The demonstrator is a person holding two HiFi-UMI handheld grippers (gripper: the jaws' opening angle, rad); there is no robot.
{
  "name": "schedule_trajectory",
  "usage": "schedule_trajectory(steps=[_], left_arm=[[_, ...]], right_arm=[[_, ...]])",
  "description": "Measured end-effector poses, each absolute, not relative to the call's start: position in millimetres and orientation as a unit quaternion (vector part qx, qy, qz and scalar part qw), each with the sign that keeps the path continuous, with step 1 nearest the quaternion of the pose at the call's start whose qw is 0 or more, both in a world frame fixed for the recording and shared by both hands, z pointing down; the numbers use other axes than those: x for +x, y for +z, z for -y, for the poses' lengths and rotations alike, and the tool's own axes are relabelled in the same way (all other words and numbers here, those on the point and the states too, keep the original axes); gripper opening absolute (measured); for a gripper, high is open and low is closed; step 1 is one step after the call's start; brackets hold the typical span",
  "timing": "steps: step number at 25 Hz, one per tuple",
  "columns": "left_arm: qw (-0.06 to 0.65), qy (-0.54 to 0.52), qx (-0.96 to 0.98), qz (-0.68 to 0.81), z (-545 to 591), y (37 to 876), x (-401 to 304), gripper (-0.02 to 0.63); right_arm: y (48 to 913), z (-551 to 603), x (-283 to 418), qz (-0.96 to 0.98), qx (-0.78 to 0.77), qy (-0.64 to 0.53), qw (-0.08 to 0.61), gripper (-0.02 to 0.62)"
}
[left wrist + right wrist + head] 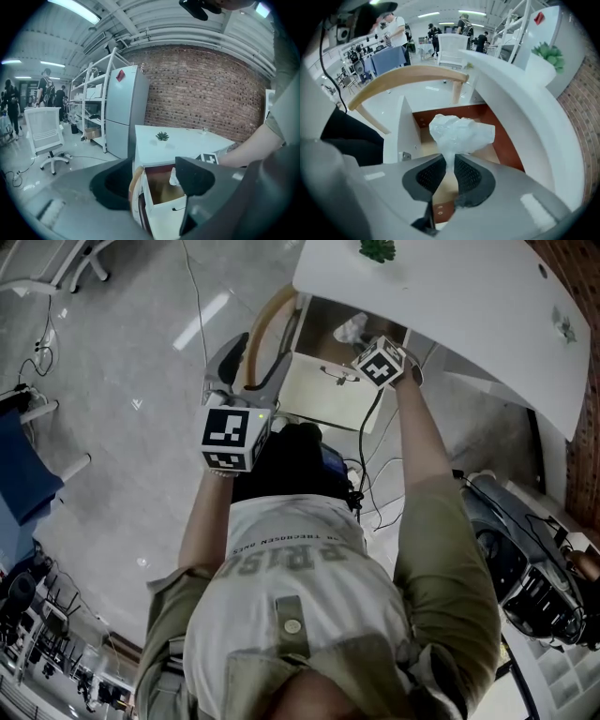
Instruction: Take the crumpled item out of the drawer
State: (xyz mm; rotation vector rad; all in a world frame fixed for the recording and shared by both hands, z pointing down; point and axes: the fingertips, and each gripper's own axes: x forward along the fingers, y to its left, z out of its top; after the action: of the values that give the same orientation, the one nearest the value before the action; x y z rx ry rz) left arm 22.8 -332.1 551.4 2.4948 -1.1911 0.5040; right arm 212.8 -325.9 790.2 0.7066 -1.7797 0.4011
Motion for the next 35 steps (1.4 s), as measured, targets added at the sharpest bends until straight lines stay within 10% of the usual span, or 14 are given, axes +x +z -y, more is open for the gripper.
schedule_trajectory(steps=[35], left_arm=[[0.124, 0.073, 0.917, 0.373, 298.4, 352.8, 4.9, 0.302]], right_arm=[[322.4, 186.4, 270.6, 0.612, 0.789, 0.038, 0.040, 0.058]])
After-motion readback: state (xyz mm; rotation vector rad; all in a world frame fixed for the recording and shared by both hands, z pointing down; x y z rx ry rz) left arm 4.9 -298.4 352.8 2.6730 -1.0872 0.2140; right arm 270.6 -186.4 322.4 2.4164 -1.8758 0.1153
